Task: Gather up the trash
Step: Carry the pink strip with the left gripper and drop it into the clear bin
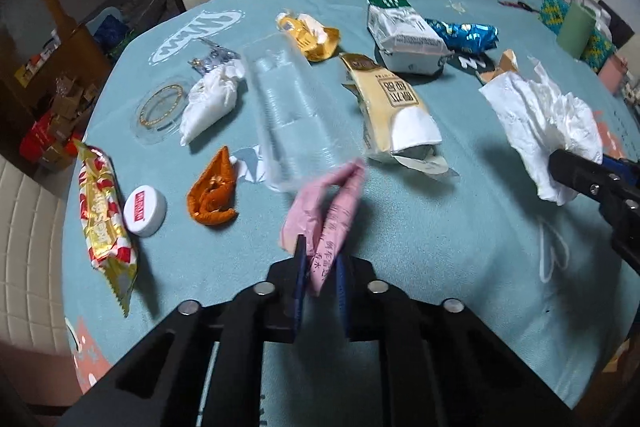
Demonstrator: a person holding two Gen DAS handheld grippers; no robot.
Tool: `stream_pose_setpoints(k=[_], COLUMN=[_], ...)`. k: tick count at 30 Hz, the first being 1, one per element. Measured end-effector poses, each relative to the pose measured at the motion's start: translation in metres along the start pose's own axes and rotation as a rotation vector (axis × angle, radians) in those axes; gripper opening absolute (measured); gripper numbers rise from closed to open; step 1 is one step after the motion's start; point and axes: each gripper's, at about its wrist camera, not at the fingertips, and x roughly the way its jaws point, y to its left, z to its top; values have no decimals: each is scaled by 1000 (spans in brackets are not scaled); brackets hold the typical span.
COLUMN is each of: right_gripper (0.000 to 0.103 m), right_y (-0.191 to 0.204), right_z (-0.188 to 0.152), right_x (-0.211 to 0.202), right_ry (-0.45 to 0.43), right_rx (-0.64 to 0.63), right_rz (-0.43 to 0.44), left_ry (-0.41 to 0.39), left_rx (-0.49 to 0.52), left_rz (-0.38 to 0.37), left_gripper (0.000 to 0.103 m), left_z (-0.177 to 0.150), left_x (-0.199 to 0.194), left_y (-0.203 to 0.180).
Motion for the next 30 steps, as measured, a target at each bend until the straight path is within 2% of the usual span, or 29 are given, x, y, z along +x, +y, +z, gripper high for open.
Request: stream_pose_setpoints(k=[6,11,15,20,25,30], right_gripper=[24,25,25,25,27,27], right_y=[29,75,130,204,283,343], right_z=[6,13,18,22,29,34], right_x=[-9,-16,-17,-16,-9,-2], right_ry=[-36,-59,-68,-60,-48,-50], right_rx=[-79,-189,-317,-463,-563,-630], right_rz=[65,152,246,369,480,526], left_ry=[-38,-74,-63,-37,-26,-40], left_rx=[-67,-171,-282,-449,-571,-629], left_rz=[23,106,191,316,374,417], left_gripper=[10,10,10,11,11,11], left_z=[-10,-25,-41,-68,-91,-98], left_x=[-27,-52,-64,-75,-81,-80], left_y=[25,64,107,179,238,287])
